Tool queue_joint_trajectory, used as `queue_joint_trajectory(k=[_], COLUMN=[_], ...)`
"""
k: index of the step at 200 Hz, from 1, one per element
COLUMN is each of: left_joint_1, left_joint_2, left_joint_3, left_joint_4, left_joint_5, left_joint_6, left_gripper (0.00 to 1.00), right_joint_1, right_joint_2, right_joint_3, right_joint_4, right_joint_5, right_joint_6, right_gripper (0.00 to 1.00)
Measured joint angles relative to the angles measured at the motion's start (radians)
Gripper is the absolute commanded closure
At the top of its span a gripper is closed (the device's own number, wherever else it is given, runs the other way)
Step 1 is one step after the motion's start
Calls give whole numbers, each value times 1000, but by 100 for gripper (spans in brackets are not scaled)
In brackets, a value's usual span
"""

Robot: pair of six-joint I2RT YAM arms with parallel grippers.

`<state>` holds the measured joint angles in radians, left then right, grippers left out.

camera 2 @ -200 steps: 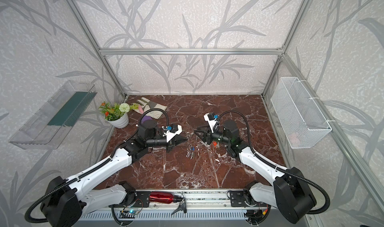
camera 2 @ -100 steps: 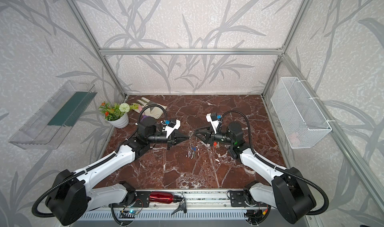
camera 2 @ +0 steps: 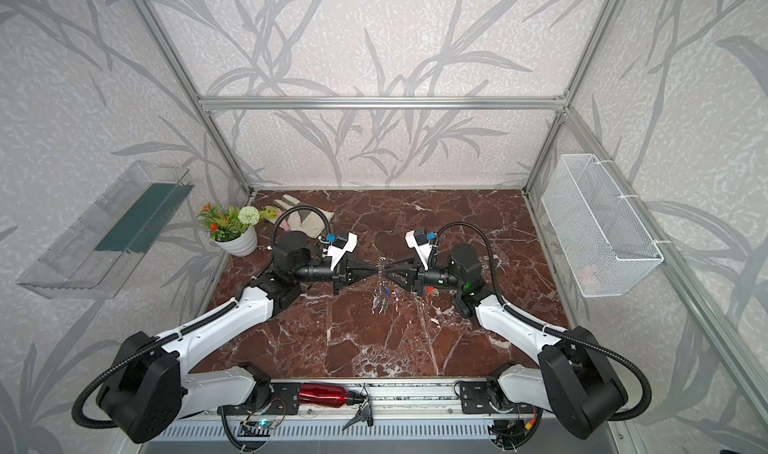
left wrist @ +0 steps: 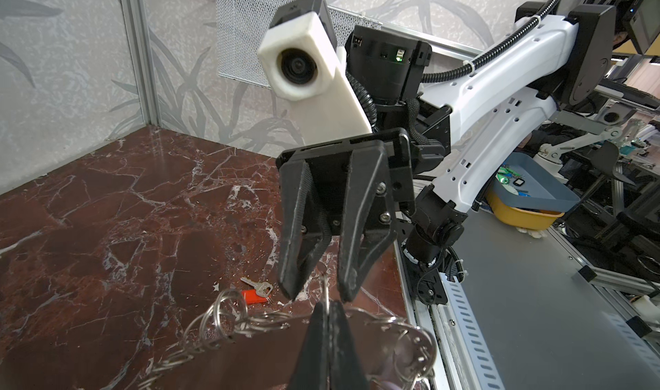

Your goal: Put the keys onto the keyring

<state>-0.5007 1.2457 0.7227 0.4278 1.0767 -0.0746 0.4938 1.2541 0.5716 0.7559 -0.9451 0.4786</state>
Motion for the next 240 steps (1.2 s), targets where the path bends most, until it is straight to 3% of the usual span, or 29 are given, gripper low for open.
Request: queue_joint_trajectory(k=[139, 206, 240], left_joint_1=[1, 2, 2], left_joint_2=[37, 42, 45], left_joint_3=[0, 0, 0], left_joint_4=[14, 13, 14], left_joint_5=[25, 25, 26], left_joint_6=[-8, -8, -14], left_gripper=[100, 100, 100], right_joint_1=[3, 3, 3], right_joint_2=[36, 64, 69], right_joint_3=[3, 5, 5], right_joint_4=[49, 82, 92], right_joint_5=[-18, -35, -42], right_joint_6=[27, 45, 51], right_gripper=[77, 87, 100])
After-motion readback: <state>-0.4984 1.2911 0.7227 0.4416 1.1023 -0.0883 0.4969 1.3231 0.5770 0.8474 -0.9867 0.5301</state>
